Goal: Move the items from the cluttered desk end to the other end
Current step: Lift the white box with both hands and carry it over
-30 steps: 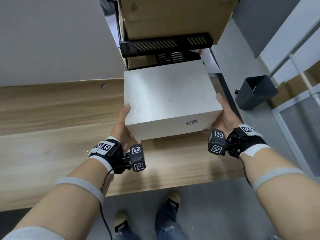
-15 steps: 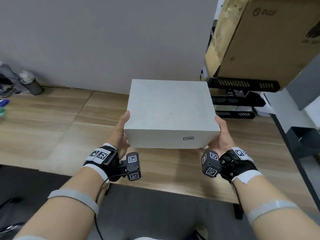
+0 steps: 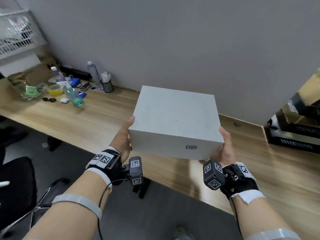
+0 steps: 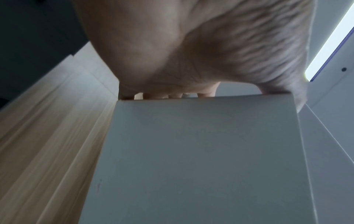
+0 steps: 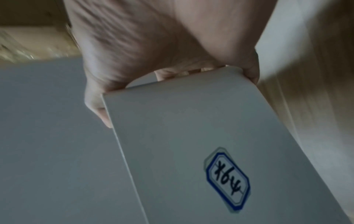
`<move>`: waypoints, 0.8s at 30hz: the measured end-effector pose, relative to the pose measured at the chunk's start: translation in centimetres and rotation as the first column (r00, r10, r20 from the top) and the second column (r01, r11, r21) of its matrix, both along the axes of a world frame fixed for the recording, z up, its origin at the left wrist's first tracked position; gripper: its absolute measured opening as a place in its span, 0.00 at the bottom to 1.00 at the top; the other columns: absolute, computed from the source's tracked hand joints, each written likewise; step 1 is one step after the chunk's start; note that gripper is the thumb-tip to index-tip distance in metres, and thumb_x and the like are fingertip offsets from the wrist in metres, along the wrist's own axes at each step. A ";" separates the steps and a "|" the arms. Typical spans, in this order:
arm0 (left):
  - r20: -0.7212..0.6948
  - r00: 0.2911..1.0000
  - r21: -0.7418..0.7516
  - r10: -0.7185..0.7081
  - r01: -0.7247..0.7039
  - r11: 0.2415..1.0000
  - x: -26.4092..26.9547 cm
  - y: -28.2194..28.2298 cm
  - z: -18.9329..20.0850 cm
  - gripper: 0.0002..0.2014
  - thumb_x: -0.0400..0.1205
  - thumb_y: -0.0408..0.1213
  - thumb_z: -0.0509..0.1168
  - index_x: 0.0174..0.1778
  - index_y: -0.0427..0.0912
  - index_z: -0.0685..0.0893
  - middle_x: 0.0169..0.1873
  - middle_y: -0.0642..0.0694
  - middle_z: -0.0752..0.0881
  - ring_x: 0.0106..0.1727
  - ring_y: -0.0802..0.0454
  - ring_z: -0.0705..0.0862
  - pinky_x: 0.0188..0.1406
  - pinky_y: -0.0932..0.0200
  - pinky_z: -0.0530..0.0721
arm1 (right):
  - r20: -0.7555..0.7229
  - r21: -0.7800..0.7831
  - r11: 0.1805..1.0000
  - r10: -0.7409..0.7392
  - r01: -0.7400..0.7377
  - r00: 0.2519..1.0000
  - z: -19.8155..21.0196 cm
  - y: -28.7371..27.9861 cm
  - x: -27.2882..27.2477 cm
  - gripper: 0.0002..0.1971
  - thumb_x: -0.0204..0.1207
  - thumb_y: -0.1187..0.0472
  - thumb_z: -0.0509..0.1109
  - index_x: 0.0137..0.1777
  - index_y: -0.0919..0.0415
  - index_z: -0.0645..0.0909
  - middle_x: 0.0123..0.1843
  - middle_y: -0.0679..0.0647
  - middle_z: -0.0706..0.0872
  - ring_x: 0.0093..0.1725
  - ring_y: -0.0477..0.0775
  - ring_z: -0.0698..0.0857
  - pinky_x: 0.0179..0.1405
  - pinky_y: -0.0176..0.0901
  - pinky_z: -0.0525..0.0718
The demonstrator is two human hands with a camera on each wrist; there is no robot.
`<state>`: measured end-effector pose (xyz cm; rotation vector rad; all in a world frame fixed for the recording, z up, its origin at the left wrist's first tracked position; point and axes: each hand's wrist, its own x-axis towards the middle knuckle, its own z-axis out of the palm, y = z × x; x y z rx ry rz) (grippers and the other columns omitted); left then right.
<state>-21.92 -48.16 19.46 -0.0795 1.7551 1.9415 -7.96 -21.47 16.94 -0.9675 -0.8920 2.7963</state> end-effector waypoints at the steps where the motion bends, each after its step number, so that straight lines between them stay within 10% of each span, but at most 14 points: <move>1: 0.002 0.999 0.000 0.041 -0.041 0.999 -2.8 -2.6 -0.3 0.35 0.69 0.72 0.65 0.69 0.57 0.85 0.62 0.49 0.90 0.62 0.44 0.86 0.50 0.47 0.83 | 0.057 0.024 0.999 0.037 -0.039 0.998 -0.4 -2.2 -3.8 0.38 0.63 0.33 0.78 0.71 0.51 0.82 0.56 0.57 0.88 0.51 0.63 0.87 0.35 0.51 0.88; 6: 0.022 0.997 0.000 0.074 -0.074 0.997 -5.7 -4.2 -0.9 0.35 0.68 0.72 0.65 0.68 0.58 0.86 0.62 0.49 0.90 0.59 0.44 0.85 0.46 0.49 0.84 | 0.069 0.025 0.999 0.021 -0.022 0.997 -1.4 -3.3 -7.3 0.34 0.60 0.32 0.79 0.63 0.51 0.84 0.56 0.56 0.84 0.54 0.62 0.83 0.39 0.49 0.87; 15: 0.076 0.990 -0.076 0.116 -0.110 0.991 -21.7 -9.6 -3.1 0.32 0.73 0.73 0.61 0.70 0.62 0.82 0.64 0.51 0.89 0.62 0.47 0.84 0.41 0.54 0.83 | 0.169 -0.054 0.995 0.087 -0.079 0.982 -5.2 -8.2 -24.9 0.28 0.53 0.32 0.82 0.41 0.49 0.76 0.32 0.48 0.61 0.27 0.50 0.70 0.36 0.40 0.71; 19: 0.154 0.967 -0.117 0.205 -0.188 0.975 -26.5 -12.6 -4.5 0.34 0.72 0.72 0.62 0.69 0.57 0.84 0.63 0.48 0.89 0.58 0.46 0.85 0.44 0.52 0.83 | 0.232 -0.031 0.993 0.114 -0.110 0.966 -5.8 -10.9 -30.7 0.37 0.47 0.32 0.85 0.53 0.50 0.79 0.37 0.50 0.70 0.49 0.57 0.75 0.36 0.47 0.81; 24: 0.294 0.934 -0.122 0.202 -0.173 0.977 -32.8 -15.7 -6.2 0.38 0.68 0.73 0.66 0.68 0.52 0.84 0.53 0.46 0.88 0.48 0.46 0.84 0.36 0.55 0.83 | 0.276 -0.042 0.996 0.083 -0.074 0.957 -6.2 -14.3 -35.7 0.25 0.61 0.33 0.78 0.40 0.54 0.78 0.28 0.51 0.70 0.31 0.52 0.75 0.31 0.46 0.85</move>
